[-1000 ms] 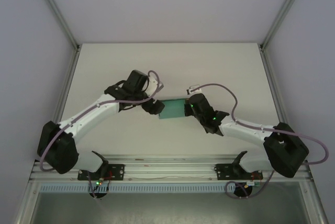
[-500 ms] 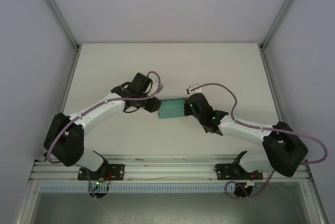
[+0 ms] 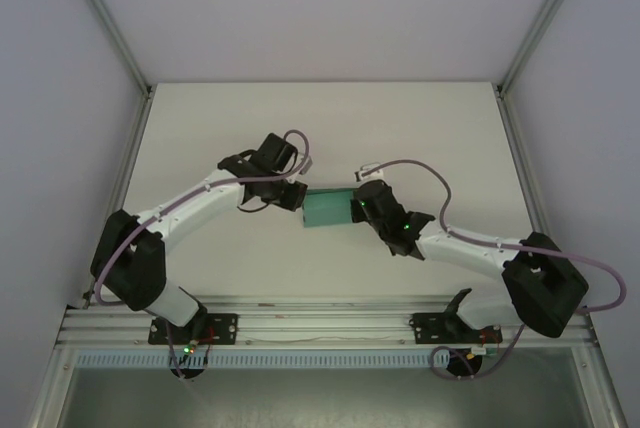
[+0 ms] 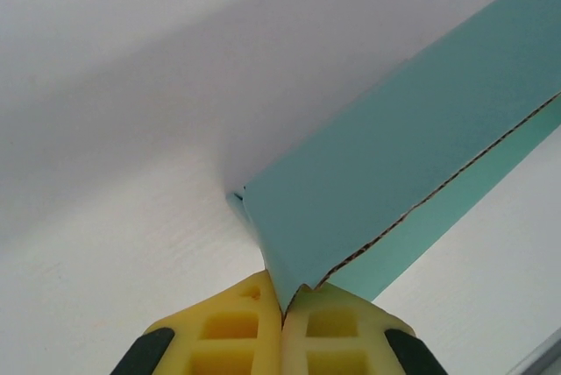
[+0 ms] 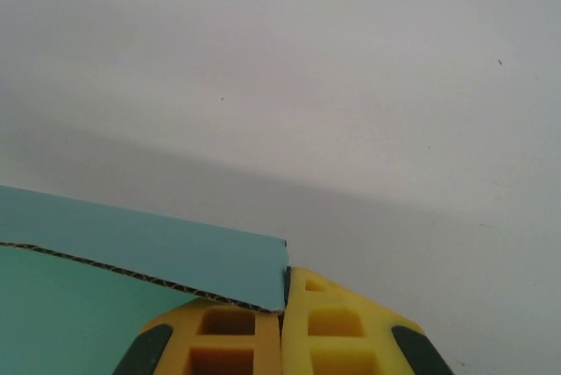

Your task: Assemble paper box

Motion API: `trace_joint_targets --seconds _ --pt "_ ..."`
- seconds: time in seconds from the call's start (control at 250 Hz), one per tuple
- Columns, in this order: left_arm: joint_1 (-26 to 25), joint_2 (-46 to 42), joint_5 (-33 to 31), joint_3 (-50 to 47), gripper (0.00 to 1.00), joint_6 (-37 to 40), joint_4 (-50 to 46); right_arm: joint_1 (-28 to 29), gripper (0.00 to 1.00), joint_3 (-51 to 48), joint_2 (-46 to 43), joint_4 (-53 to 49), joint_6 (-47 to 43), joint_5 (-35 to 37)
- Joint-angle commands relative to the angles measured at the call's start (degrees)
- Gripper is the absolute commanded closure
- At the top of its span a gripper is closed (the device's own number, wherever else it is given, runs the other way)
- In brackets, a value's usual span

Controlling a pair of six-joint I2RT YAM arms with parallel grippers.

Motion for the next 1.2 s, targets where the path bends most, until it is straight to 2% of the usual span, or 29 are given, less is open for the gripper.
trace_joint_targets --seconds 0.0,0.216,0.38,0.476,0.6,0.672,0.835,1.131,1.195 --pt "-0.82 0.10 5.80 2.34 1.00 -3.92 -5.29 1.64 1.00 -1.78 3.09 -12.61 -0.21 -0.98" --pt "1.47 -0.93 14.26 4.96 1.00 -8.27 -7.49 5.28 1.00 -1.05 5.14 -11.99 -1.30 3.32" --pt "1.43 1.33 13.72 5.74 1.00 -12.26 -8.16 5.59 1.00 -0.71 6.38 -11.01 0.61 3.65" --pt "1.47 1.66 11.10 4.03 1.00 -14.06 -6.18 5.73 1.00 -1.41 5.97 -9.25 1.44 3.25" --pt "1.43 2.51 13.94 3.22 1.00 -17.99 -2.95 6.35 1.00 -1.47 5.68 -9.71 1.74 4.98" --pt "1.64 2.82 12.29 4.45 1.00 -18.56 -4.19 7.02 1.00 -1.51 5.87 -9.69 1.29 6.76" --pt "1.30 4.03 4.88 5.23 1.00 -12.80 -11.23 7.48 1.00 -2.30 5.67 -9.56 1.46 7.80" --pt "-2.09 7.92 -0.56 4.47 1.00 -12.39 -9.22 7.48 1.00 -2.52 4.55 -10.23 1.47 10.17" --pt "-3.10 8.74 -4.19 4.74 1.00 -12.44 -9.92 7.44 1.00 -2.78 4.31 -10.11 1.51 10.25"
